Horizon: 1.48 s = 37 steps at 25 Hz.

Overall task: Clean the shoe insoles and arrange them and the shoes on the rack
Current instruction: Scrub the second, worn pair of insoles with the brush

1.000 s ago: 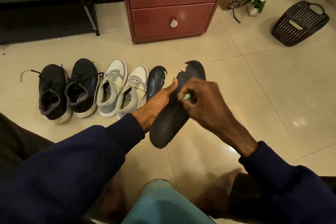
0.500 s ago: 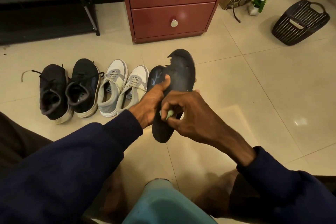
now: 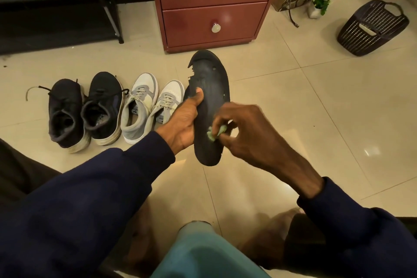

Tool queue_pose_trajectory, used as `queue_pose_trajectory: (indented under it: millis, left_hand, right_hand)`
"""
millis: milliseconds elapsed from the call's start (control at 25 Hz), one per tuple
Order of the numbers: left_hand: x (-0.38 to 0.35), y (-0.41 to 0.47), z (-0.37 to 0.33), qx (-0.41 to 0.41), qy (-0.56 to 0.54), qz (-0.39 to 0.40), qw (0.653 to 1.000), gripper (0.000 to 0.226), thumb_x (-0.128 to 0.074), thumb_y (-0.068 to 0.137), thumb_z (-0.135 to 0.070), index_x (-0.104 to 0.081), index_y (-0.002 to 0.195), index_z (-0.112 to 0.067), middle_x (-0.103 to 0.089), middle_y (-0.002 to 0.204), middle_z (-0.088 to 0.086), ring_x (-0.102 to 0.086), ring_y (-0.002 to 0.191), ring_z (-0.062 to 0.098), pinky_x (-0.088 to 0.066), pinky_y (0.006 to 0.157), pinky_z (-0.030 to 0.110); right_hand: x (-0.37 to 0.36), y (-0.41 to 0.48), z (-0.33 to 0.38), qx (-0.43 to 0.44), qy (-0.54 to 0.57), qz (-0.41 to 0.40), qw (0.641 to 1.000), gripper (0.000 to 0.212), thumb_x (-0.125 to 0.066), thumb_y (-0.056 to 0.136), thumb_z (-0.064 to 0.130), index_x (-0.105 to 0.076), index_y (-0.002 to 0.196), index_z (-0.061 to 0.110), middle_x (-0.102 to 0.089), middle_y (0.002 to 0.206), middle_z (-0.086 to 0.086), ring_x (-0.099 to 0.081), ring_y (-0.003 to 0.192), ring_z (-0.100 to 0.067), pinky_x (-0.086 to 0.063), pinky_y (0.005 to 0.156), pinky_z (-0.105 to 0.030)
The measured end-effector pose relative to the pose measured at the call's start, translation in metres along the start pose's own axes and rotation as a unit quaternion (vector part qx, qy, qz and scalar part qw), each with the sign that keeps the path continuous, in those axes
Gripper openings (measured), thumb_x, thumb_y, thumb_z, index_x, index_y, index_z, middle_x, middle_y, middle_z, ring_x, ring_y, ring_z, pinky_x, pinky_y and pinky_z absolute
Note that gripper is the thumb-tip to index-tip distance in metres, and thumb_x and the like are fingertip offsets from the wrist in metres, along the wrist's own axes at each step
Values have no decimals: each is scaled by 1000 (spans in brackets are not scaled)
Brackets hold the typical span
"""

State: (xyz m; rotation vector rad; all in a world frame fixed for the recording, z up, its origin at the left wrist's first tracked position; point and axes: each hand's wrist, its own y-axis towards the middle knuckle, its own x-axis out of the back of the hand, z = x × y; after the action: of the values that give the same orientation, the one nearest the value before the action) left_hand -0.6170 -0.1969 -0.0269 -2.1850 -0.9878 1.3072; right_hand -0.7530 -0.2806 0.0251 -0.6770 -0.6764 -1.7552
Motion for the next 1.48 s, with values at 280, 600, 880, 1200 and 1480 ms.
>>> queue_pose_trajectory:
  millis: [280, 600, 880, 1200, 1480]
  left_hand:
    - [9, 10, -2, -64, 94, -69, 991, 37, -62, 102, -29, -65, 127, -2, -74, 100, 11, -71, 80, 22, -60, 69, 33]
    - [-11, -17, 8, 24, 149, 39, 988, 26, -51, 106, -27, -67, 118, -10, -74, 90, 9, -72, 70, 17, -61, 73, 37]
    - [-8, -15, 2, 50, 72, 111, 990, 59, -54, 101, -57, -63, 138, -11, -71, 117, 10, -70, 103, 25, -58, 95, 39]
    - [-2, -10, 1, 55, 20, 111, 992, 53, -54, 102, -51, -62, 137, -11, -72, 119, 11, -71, 105, 26, -58, 96, 41]
    - [0, -7, -3, 54, -71, 125, 988, 58, -43, 107, -51, -61, 133, -3, -69, 128, 21, -70, 114, 33, -57, 99, 44]
  right_hand:
    - [-2, 3, -11, -43, 82, -168, 981, 8, -77, 83, 7, -70, 85, 10, -68, 92, 0, -66, 86, -15, -59, 73, -28]
    - [-9, 3, -12, -37, 55, -173, 983, 12, -75, 82, 1, -69, 88, 11, -65, 95, -1, -63, 89, -7, -53, 73, -12]
    - [-12, -2, -7, 18, 13, -80, 997, 18, -71, 79, -5, -69, 85, 12, -64, 92, 0, -62, 84, -10, -54, 70, -20]
    - [4, 4, -11, 12, -25, -104, 994, 20, -73, 77, -6, -69, 83, 13, -65, 91, 2, -63, 82, -12, -55, 69, -33]
    - [-2, -2, 4, 52, 45, 62, 996, 14, -75, 80, -2, -71, 85, 11, -67, 89, 2, -65, 81, -11, -55, 71, -23]
